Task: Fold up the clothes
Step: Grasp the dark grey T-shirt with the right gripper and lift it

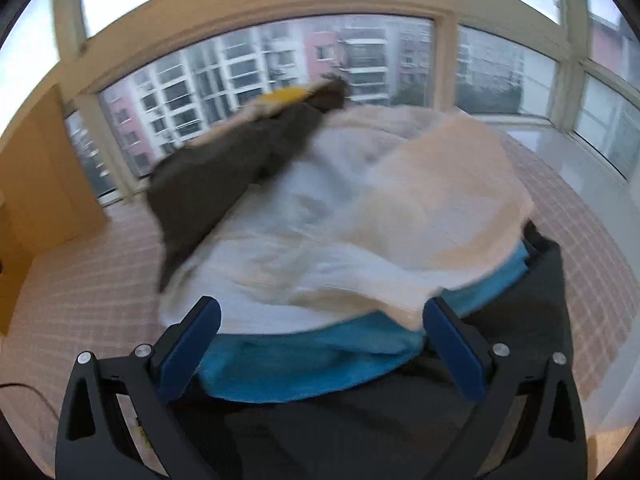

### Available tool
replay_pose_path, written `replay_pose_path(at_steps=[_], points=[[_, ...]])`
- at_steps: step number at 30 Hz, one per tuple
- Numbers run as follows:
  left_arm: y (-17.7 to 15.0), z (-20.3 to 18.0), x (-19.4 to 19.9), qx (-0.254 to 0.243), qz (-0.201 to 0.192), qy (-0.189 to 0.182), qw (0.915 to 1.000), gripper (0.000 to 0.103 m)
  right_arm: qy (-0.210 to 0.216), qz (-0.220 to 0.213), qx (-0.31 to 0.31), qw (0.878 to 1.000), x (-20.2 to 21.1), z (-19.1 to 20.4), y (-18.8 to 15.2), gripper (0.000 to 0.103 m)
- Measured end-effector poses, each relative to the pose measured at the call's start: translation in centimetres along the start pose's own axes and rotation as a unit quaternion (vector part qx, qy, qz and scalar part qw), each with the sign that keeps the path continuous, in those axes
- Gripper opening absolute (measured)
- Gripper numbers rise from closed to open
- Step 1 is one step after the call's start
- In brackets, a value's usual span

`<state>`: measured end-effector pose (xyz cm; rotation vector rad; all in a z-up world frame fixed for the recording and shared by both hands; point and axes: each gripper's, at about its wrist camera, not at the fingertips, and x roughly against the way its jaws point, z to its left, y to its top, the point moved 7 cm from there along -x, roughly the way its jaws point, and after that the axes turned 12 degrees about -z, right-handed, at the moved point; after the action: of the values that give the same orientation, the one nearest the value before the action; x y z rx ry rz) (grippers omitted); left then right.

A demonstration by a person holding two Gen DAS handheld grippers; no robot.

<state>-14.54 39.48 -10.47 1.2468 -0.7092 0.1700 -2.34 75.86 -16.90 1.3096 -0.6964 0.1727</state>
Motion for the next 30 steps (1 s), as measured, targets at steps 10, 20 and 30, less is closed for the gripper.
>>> replay_pose_path(at_steps=[10, 20, 30], points=[[-0.1, 0.3, 0.1, -0.006, 0.0, 0.0, 1.0, 0.102, 0.056, -0.007, 0.07, 0.996, -3.2, 7.5, 3.2, 0.098], [-0.3, 2.3, 0.2, 0.0, 0.0, 0.025, 0.9997, 0.102, 0.026, 0.037, 0.153, 0.987, -14.7, 12.9, 5.9, 0.086], [-2.0, 10.1, 2.4, 0.055, -0.006, 0.088, 0.9946, 0.102, 0.09, -0.041, 0.061, 0.993, -7.6, 12.1, 16.0, 0.018]])
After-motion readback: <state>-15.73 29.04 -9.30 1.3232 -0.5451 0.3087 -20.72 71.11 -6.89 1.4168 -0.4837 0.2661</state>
